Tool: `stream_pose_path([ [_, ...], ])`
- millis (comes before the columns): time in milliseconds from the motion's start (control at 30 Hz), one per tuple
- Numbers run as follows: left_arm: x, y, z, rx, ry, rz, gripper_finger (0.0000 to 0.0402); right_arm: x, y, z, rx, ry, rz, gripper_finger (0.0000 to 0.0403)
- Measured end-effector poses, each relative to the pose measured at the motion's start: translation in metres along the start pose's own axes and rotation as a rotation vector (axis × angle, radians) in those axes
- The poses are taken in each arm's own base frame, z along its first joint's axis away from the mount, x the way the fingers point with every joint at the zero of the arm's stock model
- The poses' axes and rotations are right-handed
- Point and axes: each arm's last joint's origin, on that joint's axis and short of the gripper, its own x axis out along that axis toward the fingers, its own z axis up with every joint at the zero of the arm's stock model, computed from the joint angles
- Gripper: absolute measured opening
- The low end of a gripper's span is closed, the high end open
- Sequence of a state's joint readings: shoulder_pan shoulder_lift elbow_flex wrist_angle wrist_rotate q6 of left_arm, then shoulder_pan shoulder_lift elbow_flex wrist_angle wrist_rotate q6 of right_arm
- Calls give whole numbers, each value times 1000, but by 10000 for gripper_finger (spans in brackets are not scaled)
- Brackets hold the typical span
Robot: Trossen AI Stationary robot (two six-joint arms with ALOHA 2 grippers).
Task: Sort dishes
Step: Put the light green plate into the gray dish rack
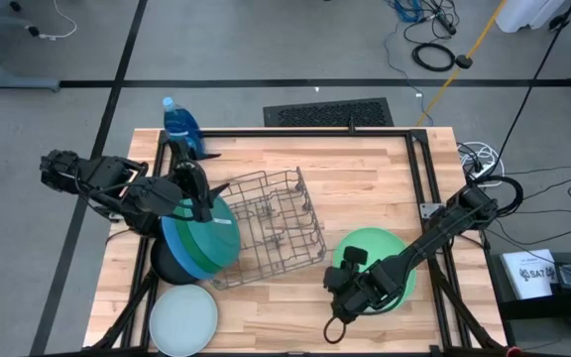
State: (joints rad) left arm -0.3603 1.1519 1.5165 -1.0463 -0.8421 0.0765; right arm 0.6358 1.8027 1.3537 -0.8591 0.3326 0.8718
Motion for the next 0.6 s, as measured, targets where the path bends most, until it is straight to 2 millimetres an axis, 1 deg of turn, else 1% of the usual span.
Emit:
stream_pose_path([
  [233, 0, 0, 0, 26, 1, -4, 325, 20, -5, -27, 176, 109, -15, 201],
  [300, 0, 0, 0, 43, 1, -4, 325, 23, -6, -29, 209, 107, -11, 201],
  [467, 0, 0, 0, 39, 1, -4, 325, 33, 1, -25, 212, 87, 108, 201],
  [600, 0, 0, 0, 39, 1, -3, 325, 44, -1, -29, 229, 134, 44, 201],
])
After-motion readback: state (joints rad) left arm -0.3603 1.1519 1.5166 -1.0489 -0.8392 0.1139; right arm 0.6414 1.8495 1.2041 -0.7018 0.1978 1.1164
